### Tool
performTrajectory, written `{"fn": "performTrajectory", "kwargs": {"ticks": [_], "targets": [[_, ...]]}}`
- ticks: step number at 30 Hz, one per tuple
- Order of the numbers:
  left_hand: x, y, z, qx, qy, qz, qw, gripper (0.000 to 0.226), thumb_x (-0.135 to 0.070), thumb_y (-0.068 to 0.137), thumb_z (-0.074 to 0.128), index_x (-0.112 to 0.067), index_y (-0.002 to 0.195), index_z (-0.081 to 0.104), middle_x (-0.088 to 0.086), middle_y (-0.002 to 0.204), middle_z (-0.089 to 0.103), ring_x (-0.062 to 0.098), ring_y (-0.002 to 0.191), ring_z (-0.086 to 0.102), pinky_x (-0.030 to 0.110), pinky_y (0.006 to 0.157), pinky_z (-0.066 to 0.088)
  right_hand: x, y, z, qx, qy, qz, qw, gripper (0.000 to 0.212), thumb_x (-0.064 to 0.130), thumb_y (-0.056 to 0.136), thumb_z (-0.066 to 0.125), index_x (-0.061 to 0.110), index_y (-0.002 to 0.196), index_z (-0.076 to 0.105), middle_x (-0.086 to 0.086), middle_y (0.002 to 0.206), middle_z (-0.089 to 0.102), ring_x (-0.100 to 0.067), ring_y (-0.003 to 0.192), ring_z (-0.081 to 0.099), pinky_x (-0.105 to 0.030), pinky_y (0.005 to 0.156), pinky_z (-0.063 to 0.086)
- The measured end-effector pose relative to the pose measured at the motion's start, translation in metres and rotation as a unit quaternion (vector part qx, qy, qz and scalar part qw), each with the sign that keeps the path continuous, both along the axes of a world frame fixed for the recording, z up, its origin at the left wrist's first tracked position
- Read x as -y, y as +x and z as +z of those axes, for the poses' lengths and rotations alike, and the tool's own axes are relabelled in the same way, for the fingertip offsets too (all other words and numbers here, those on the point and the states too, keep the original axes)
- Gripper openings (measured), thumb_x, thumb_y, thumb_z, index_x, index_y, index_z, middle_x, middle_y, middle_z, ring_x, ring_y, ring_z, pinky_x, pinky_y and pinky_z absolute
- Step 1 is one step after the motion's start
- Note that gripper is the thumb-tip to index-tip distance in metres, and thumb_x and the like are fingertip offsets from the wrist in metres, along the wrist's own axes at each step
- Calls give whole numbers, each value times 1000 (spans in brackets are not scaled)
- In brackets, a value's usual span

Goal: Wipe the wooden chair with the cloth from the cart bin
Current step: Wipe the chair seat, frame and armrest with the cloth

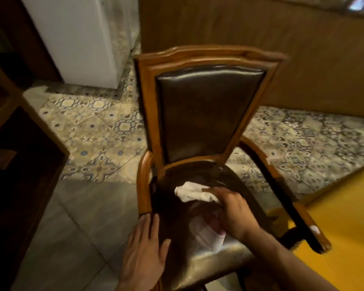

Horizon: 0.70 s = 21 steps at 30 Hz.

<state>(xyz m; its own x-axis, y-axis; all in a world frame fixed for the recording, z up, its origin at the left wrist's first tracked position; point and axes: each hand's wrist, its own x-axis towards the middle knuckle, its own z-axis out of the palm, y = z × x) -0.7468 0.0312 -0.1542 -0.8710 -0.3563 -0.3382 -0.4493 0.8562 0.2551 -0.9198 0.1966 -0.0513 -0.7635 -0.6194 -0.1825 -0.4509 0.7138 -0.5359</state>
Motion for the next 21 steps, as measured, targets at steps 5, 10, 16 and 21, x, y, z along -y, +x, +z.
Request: {"fn": "performTrajectory", "kwargs": {"ticks": [5,10,16,21], "targets": [[-10,-51,37,17,-19,-56,998,73,-64,98,17,-29,159,-2,-2,166,22,15,141,40,32,114,32,-52,-6,18,37,-111,-142,983,41,2,87,59,30,116,68,14,109,72,0,105,64,-26,91,52],[-48,-115,61,17,14,-79,997,72,-63,97,27,-33,158,2,-4,164,23,15,141,40,37,114,35,-115,-19,26,112,-166,-245,949,31,8,97,52,29,114,67,11,106,71,-4,102,65,-34,88,55],[-107,-178,76,-62,33,-129,989,66,-56,98,35,-34,156,12,-6,158,35,12,138,43,33,109,42,-193,-32,31,163,-220,-337,901,30,13,102,49,36,101,67,18,89,72,8,87,63,-8,66,48],[-145,-243,81,-111,4,-164,980,67,-55,97,39,-31,156,17,-3,160,33,17,144,37,39,115,37,-244,-52,38,193,-290,-430,833,24,16,101,53,30,93,72,9,81,76,-2,73,68,-20,59,51]]}}
